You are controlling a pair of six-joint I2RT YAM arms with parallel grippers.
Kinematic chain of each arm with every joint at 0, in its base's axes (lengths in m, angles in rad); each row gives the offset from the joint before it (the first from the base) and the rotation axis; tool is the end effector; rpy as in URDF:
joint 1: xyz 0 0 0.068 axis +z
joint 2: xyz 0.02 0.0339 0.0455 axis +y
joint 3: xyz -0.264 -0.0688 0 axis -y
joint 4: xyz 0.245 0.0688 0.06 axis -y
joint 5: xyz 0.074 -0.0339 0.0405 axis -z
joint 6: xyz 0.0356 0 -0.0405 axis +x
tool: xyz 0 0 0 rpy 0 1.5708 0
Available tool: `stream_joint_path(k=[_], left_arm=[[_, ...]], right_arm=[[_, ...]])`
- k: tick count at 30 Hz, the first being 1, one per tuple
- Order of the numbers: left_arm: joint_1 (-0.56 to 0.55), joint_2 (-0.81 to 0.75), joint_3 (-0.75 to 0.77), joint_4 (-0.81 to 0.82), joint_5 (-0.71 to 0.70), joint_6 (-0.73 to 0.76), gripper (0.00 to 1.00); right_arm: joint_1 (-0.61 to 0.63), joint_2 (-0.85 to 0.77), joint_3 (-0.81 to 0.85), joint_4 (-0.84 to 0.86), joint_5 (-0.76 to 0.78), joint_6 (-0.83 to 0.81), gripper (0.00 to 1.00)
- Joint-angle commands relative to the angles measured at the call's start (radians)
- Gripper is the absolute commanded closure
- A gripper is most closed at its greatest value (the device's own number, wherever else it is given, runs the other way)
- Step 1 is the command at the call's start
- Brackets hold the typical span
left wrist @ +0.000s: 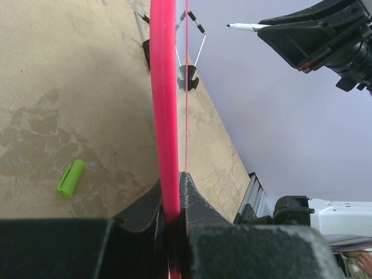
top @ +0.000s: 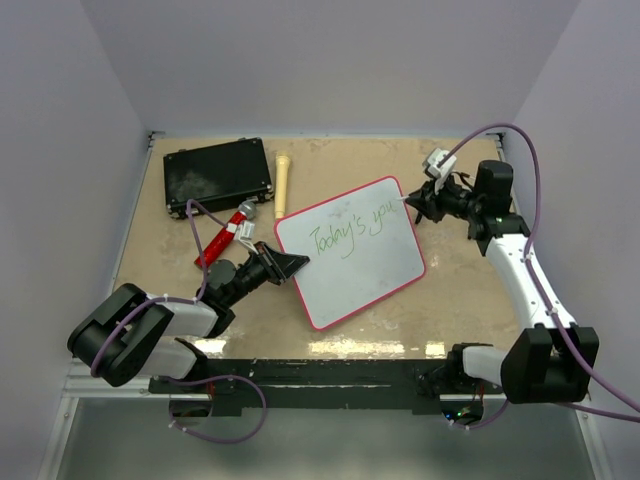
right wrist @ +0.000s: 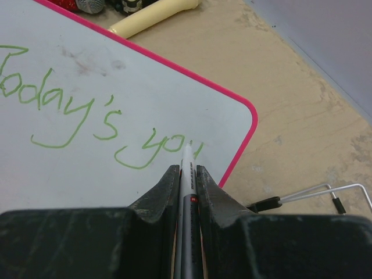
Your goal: Write a sentence on the whiteboard
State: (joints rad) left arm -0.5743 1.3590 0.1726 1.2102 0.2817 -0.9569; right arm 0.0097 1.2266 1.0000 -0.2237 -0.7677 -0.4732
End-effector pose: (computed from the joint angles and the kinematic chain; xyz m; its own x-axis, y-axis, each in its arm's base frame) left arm 0.1795 -0.1279 0.1696 -0.6058 -0.5433 -0.5813 0.4513 0.3670 -0.8134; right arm 0.2726 0.0274 0.3221 -0.0993 -0.3289 -0.9391 -0.7611 0.6331 -0.1413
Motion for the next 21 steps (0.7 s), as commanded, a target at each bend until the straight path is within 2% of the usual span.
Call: stream_joint_path(k=[1, 8, 21], left_arm=[[-0.006, -0.011, 0.008, 0.069, 0.031, 0.078, 1.0], [-0.006, -0.018, 0.005, 0.066, 0.033, 0.079, 1.0], [-0.006, -0.02, 0.018, 0.049, 0.033, 0.095, 1.0]], right_arm=[[-0.008, -0.003, -0.008, 0.021, -0.036, -0.018, 1.0], [-0.065, 0.03, 0.011, 0.011, -0.035, -0.056, 1.0], [-0.071, 0.125, 0.029, 0.001, -0.084, -0.091, 1.0]])
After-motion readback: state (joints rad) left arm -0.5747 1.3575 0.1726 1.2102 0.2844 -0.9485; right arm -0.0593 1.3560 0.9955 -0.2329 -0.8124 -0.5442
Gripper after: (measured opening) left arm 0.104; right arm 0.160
